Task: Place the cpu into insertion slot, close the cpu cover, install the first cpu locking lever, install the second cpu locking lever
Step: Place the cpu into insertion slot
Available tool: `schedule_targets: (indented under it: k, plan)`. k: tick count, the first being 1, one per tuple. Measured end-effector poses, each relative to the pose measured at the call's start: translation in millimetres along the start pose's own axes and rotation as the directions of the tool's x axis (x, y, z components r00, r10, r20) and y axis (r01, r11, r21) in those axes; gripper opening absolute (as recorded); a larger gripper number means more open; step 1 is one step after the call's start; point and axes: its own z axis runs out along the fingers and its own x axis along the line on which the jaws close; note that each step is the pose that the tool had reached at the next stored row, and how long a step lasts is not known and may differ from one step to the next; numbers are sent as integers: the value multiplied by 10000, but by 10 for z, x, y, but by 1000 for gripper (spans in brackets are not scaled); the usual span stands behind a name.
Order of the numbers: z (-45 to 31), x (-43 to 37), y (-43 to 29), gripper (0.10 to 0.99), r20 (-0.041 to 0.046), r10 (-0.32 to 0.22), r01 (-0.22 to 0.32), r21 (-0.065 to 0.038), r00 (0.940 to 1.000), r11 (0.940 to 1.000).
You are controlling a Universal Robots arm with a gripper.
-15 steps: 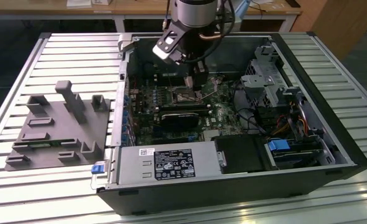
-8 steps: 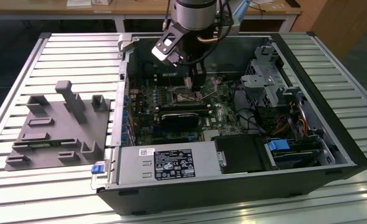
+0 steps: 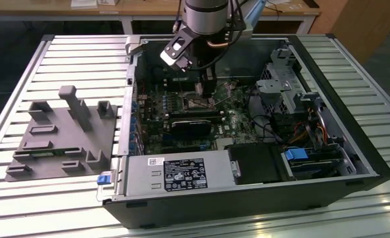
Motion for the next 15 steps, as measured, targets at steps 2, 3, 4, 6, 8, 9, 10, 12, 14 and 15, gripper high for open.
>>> schedule_targets:
  k: [2, 3, 4, 6, 8, 9, 10, 12, 14, 15]
  plan:
    - [28, 10, -9, 537, 4, 40, -40, -1, 10000, 10000]
    - [47, 15, -12, 537, 4, 49, -49, -1, 10000, 10000]
    - [65, 17, -14, 537, 5, 49, -49, -2, 10000, 10000]
    - [100, 20, -22, 537, 6, 49, -49, -1, 10000, 10000]
    - [134, 25, -33, 537, 3, 31, -31, -1, 10000, 10000]
    - [149, 30, -40, 537, 1, 8, -8, 0, 10000, 10000]
    - [162, 37, -48, 537, 0, -14, 14, 1, 10000, 10000]
    - [185, 61, -60, 537, -3, -58, 58, 2, 10000, 10000]
    - [204, 93, -69, 537, -6, -91, 91, 3, 10000, 10000]
    - [213, 110, -73, 537, -7, -108, 108, 3, 9999, 9999]
